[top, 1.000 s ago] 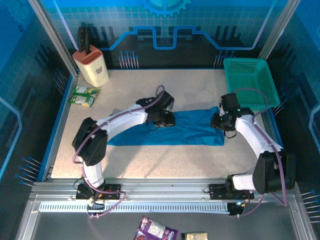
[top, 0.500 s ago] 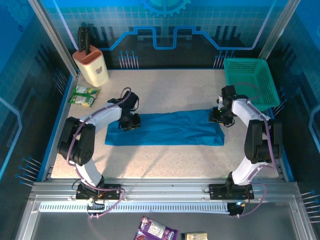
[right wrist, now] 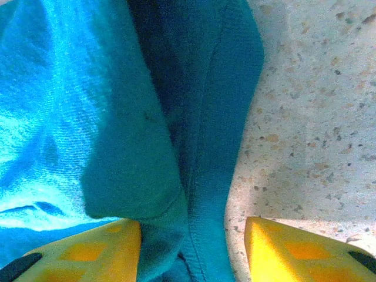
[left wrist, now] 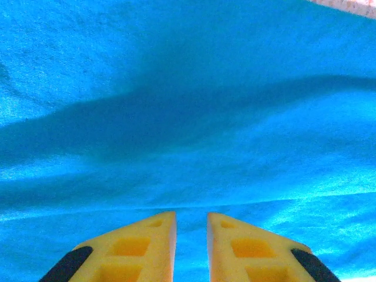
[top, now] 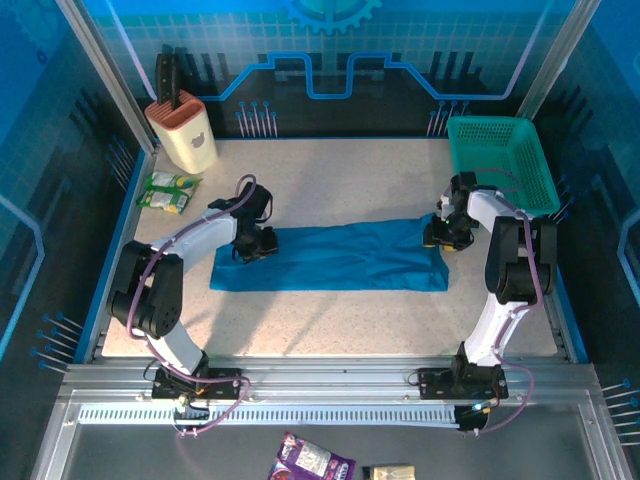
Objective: Fold the inside-out t-shirt
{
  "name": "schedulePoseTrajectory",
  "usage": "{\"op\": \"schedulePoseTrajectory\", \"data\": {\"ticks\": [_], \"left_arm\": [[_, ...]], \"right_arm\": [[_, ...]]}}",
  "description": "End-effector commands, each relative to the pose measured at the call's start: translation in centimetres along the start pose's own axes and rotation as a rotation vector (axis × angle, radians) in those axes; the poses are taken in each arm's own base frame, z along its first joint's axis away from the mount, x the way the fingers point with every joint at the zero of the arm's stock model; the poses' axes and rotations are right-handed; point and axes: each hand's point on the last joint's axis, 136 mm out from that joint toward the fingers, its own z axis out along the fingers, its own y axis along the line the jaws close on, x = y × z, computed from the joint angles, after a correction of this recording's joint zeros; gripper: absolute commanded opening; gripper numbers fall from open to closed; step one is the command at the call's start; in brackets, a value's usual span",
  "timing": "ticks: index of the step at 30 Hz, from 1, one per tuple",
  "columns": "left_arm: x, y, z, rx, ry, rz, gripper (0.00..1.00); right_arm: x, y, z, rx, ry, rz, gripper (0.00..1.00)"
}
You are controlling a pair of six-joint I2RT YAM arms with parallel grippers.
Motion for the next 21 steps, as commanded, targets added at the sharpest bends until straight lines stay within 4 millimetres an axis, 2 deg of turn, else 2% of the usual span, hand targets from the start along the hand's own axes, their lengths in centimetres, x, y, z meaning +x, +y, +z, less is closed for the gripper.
{"op": "schedulePoseTrajectory", "data": {"ticks": [1,9,16,21], "left_arm": [[0.1,-0.2,-0.8,0.031,-0.007,0.000,0.22],[0.0,-0.2,-1.1,0.028,-0.014,0.001,0.22],[-0.1,-0.1,-1.3,0.025,-0.021,0.002,0.22],[-0.4,0.2,-1.7,0.008,-0.040,0.002,0.22]], "right_arm": [[0.9,0.4,0.4,-0.051,0.050,0.002,0.50],[1.6,0.0,1.8,-0.036,0.107,0.021,0.43],[1.7,0.1,1.4,-0.034,0.103,0.031,0.21],[1.1,0.1,0.2,-0.025,0.082,0.036,0.05]]}}
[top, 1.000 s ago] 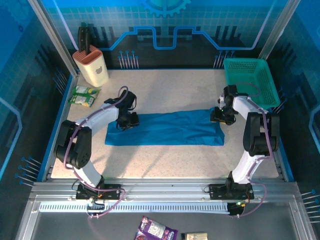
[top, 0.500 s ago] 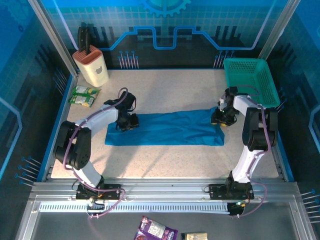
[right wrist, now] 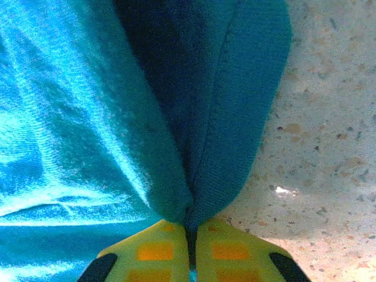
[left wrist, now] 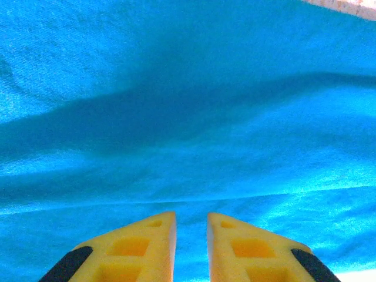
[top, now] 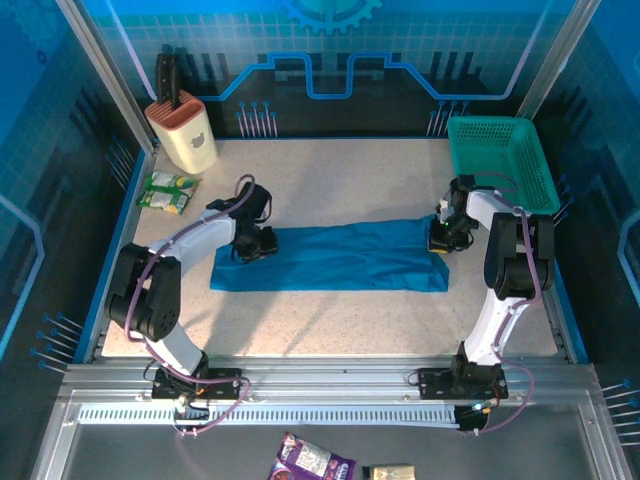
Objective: Fold the inside-out t-shirt
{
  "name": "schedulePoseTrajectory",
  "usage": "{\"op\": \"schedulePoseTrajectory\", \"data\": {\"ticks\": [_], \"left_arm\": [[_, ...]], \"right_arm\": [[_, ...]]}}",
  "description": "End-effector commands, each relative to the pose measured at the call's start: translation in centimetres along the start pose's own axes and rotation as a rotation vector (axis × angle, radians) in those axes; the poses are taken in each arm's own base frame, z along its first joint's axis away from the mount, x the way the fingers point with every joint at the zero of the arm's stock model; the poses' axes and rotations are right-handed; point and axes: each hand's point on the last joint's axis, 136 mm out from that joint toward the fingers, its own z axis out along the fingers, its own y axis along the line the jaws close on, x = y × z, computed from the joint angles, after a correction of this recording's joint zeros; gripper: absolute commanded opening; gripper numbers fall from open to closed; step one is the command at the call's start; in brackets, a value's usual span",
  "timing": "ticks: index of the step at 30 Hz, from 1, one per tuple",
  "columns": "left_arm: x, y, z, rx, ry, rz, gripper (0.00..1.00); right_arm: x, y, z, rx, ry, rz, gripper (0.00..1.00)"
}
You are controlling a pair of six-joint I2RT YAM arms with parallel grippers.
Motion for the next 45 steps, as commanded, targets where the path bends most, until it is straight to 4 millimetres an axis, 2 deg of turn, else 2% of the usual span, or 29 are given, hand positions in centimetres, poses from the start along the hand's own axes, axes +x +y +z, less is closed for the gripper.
{"op": "schedulePoseTrajectory", "data": {"ticks": [1,4,8,15,18,24,29,33,40,45], "left_arm": [[-0.5,0.5,-1.3,-0.010,-0.033,-0.001,0.21],[-0.8,1.3,-1.5,-0.015,-0.043,-0.023,0.21],[-1.2,2.6,-2.1,-0.020,-0.055,-0.057,0.21],[-0.6,6.2,-1.8,-0.066,-0.035,-0.132,0.19],[0.1,7.6,-1.0,-0.080,-0.012,-0.168,0.16],[1.0,8.5,1.1,-0.092,0.037,-0.193,0.05],[1.3,9.8,2.6,-0.143,0.070,-0.204,0.02],[1.0,9.8,3.3,-0.139,0.075,-0.205,0.02],[1.1,9.7,3.7,-0.120,0.078,-0.207,0.01],[1.4,9.8,4.1,-0.111,0.083,-0.212,0.01]], "right_arm": [[0.2,0.1,-1.1,0.004,0.016,0.008,0.03],[0.0,-0.4,-2.3,0.038,0.005,0.008,0.00],[-0.4,-2.0,-4.3,0.148,-0.021,0.015,0.00],[-1.3,-4.5,-7.9,0.328,-0.061,0.030,0.00],[-1.4,-4.1,-8.8,0.335,-0.076,0.022,0.00],[-0.2,-0.2,-8.8,0.262,-0.051,-0.038,0.00],[1.6,3.2,-9.0,0.179,-0.009,-0.031,0.00],[2.8,6.2,-9.2,0.097,-0.006,-0.027,0.00],[4.8,14.5,-9.7,-0.156,-0.019,-0.062,0.00],[6.0,22.1,-9.7,-0.341,-0.027,-0.087,0.00]]}}
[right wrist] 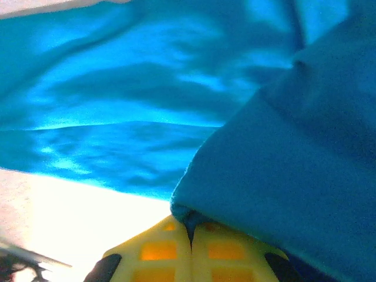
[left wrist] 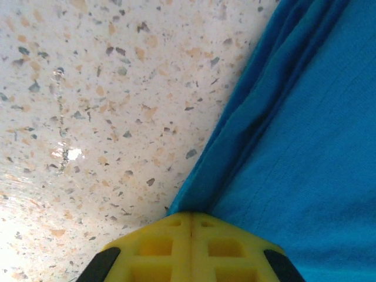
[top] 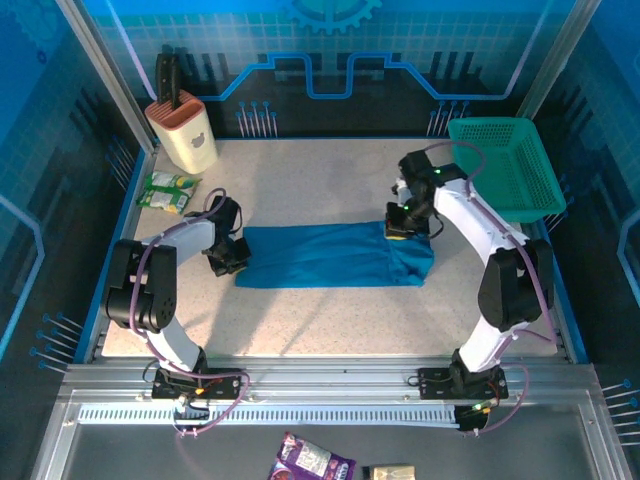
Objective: Fold the inside-out t-shirt
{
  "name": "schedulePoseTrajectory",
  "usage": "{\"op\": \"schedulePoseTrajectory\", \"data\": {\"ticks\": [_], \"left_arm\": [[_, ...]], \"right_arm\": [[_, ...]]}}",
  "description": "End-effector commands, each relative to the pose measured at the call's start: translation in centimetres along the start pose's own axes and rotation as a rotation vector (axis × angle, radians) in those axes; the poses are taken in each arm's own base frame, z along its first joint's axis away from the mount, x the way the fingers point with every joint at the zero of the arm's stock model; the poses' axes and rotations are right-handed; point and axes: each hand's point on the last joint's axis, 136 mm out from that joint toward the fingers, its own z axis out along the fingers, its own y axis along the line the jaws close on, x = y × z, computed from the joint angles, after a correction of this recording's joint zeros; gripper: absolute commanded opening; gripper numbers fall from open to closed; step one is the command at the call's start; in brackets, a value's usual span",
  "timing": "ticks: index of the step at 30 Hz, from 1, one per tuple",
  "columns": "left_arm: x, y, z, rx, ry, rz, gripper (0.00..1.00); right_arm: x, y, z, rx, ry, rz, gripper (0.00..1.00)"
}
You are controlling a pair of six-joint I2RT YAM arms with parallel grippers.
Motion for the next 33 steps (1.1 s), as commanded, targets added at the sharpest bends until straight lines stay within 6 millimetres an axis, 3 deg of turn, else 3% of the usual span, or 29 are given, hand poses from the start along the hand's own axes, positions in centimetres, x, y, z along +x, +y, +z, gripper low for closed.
{"op": "schedulePoseTrajectory", "data": {"ticks": [1,9,15,19,22,23,30,33], "left_arm": [[0.7,0.8,1.3,-0.004,0.030,0.006,0.01],[1.1,0.9,1.4,0.018,0.032,0.003,0.01],[1.2,0.7,1.4,0.034,0.033,0.004,0.01],[1.2,0.6,1.4,0.037,0.033,0.007,0.01],[1.2,0.7,1.4,0.037,0.036,0.009,0.01],[1.2,0.6,1.4,0.037,0.035,0.010,0.01],[1.3,0.6,0.7,0.039,0.029,0.001,0.03],[0.7,0.7,-2.1,0.041,-0.038,-0.015,0.12]], "right_arm": [[0.6,6.4,0.5,-0.201,0.005,0.027,0.00],[0.4,18.2,4.3,-0.413,0.059,-0.017,0.00],[0.7,24.8,7.3,-0.449,0.136,-0.106,0.00],[1.0,27.8,8.7,-0.470,0.175,-0.142,0.00],[0.7,29.7,8.4,-0.502,0.168,-0.157,0.00],[0.6,29.9,9.5,-0.499,0.181,-0.151,0.00],[-0.5,31.0,12.0,-0.532,0.204,-0.144,0.00],[-1.3,32.0,10.9,-0.585,0.183,-0.170,0.29]]}}
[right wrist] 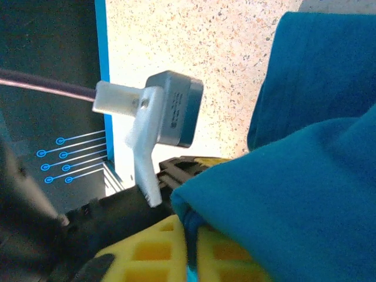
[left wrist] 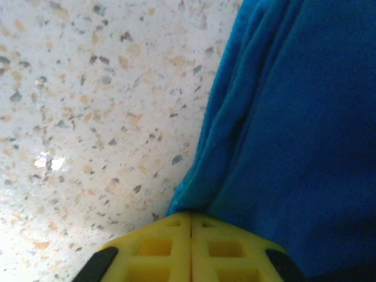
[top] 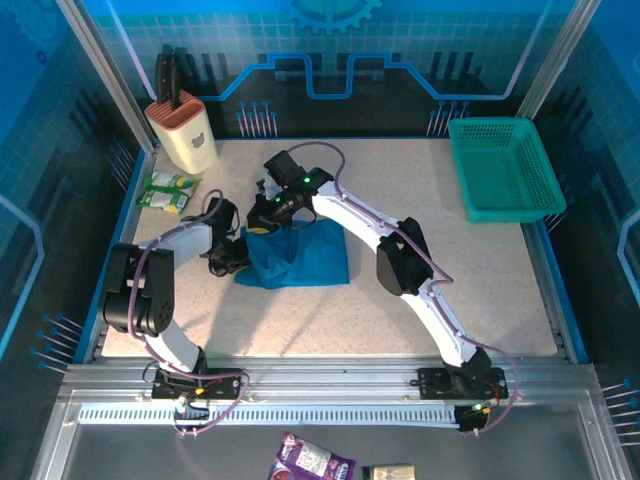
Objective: Fold the inside-out t-shirt
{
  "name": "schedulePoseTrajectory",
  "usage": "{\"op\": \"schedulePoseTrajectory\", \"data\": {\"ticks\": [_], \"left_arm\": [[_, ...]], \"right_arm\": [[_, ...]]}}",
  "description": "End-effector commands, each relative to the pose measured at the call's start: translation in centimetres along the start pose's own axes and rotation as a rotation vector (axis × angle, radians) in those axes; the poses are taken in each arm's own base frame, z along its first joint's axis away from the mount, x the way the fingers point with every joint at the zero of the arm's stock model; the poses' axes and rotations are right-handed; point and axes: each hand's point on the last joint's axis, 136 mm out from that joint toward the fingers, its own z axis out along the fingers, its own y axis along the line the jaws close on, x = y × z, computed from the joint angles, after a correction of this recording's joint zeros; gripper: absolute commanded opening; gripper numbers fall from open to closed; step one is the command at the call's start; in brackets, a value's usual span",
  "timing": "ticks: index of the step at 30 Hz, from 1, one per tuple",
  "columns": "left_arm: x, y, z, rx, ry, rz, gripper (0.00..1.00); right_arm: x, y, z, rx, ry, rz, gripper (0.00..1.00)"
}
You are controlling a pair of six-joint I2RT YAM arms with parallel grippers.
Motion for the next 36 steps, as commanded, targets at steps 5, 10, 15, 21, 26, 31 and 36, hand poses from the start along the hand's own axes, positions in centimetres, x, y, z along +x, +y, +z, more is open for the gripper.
{"op": "schedulePoseTrajectory", "data": {"ticks": [5,10,15,21,26,31,36], "left_arm": [[-0.4,1.4,-7.1,-0.008,-0.125,-0.040,0.20],[-0.3,0.2,-10.6,0.052,-0.160,-0.028,0.21],[1.5,-3.9,-11.5,0.123,-0.132,0.052,0.21],[5.3,-10.0,-8.7,0.158,-0.041,0.164,0.21],[6.0,-9.0,-3.2,0.050,0.022,0.160,0.18],[4.2,-5.9,-0.8,-0.044,0.020,0.126,0.17],[1.8,-4.4,-0.9,-0.036,0.000,0.089,0.17]], "right_arm": [[-2.4,3.3,-4.6,-0.069,-0.104,-0.113,0.49],[-2.7,3.4,-8.1,-0.075,-0.135,-0.177,0.50],[-2.3,-1.8,-10.1,0.023,-0.116,-0.143,0.49],[-1.4,-8.9,-10.0,0.107,-0.034,-0.100,0.49],[-2.4,-14.2,-8.6,0.139,0.007,-0.041,0.48],[-2.1,-18.8,-8.0,0.221,0.039,0.015,0.47],[1.1,-22.2,-8.4,0.307,0.079,0.067,0.47]]}}
